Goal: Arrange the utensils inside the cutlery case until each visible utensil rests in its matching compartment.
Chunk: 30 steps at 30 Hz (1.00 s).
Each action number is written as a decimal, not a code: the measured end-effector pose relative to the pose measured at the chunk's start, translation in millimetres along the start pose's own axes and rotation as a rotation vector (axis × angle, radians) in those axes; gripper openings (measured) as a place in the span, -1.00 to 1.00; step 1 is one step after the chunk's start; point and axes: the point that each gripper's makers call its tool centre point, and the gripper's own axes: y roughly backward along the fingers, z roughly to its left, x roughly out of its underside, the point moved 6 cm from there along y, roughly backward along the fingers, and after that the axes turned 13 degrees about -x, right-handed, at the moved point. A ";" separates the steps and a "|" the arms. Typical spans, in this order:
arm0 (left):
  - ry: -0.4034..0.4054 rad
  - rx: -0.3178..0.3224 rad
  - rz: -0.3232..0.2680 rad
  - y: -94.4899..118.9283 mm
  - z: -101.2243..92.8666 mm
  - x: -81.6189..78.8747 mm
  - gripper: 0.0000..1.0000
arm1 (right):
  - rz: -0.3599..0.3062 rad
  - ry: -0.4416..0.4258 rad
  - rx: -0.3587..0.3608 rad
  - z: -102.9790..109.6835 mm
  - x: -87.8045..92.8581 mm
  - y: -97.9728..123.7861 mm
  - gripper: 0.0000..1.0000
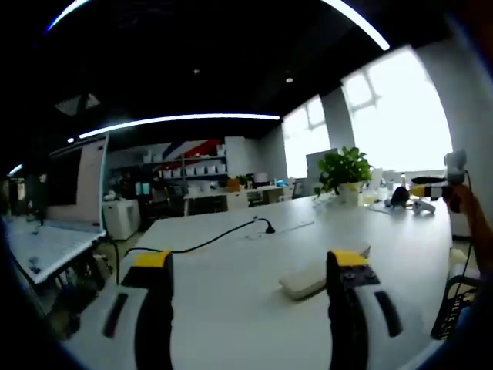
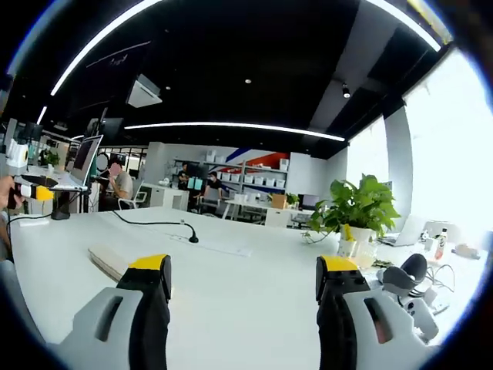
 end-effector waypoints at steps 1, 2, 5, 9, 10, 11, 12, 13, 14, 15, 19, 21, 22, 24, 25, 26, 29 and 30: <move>-0.009 -0.008 0.000 1.5 0.6 -1.3 0.72 | -0.006 0.002 0.006 -1.9 -2.6 3.1 0.60; -0.017 -0.017 0.000 2.8 1.3 -2.3 0.71 | -0.015 0.008 0.015 -3.1 -5.9 6.1 0.60; -0.028 -0.030 0.004 5.5 2.2 -3.3 0.71 | -0.017 0.013 0.035 -6.5 -7.8 10.0 0.60; 0.001 -0.019 0.015 8.8 0.0 -4.0 0.70 | -0.016 0.013 0.042 -7.8 -7.9 13.9 0.61; -0.001 -0.018 0.016 9.7 -1.0 -4.3 0.70 | -0.017 0.011 0.044 -8.1 -8.0 14.7 0.61; -0.005 -0.022 0.016 10.6 -1.3 -4.5 0.70 | -0.019 0.010 0.048 -8.6 -8.3 15.7 0.61; -0.007 -0.025 0.013 11.9 -1.5 -5.3 0.70 | -0.020 0.011 0.049 -9.4 -8.7 16.6 0.61; -0.007 -0.026 0.011 12.6 -1.7 -6.1 0.70 | -0.021 0.011 0.049 -9.2 -8.9 17.5 0.61; -0.006 -0.024 0.010 13.9 -2.1 -6.9 0.70 | -0.022 0.011 0.049 -9.6 -9.0 17.9 0.61; -0.005 -0.022 0.009 14.4 -2.4 -7.4 0.70 | -0.023 0.012 0.050 -9.1 -9.1 18.5 0.60; -0.004 -0.017 -0.004 19.2 -6.0 -10.5 0.69 | -0.027 0.008 0.050 -6.4 -10.7 21.1 0.59; -0.002 -0.011 -0.008 20.8 -6.4 -11.7 0.69 | -0.034 0.013 0.051 -4.6 -13.3 23.1 0.59; 0.003 -0.007 -0.011 21.6 -6.6 -12.5 0.69 | -0.037 0.016 0.051 -4.3 -14.4 24.0 0.58; 0.007 -0.006 -0.017 22.7 -7.0 -14.1 0.69 | -0.043 0.015 0.051 -2.7 -16.1 26.1 0.58; 0.004 -0.007 -0.020 22.9 -7.3 -14.7 0.69 | -0.045 0.013 0.050 -2.3 -16.7 27.1 0.58; 0.001 -0.008 -0.023 23.2 -7.8 -15.3 0.68 | -0.047 0.012 0.052 -2.3 -17.2 28.1 0.58; 0.003 -0.005 -0.026 23.3 -9.4 -16.2 0.68 | -0.047 0.014 0.063 -4.8 -18.0 30.4 0.58; 0.006 -0.002 -0.027 23.1 -10.0 -16.4 0.68 | -0.048 0.014 0.068 -6.2 -18.1 31.1 0.57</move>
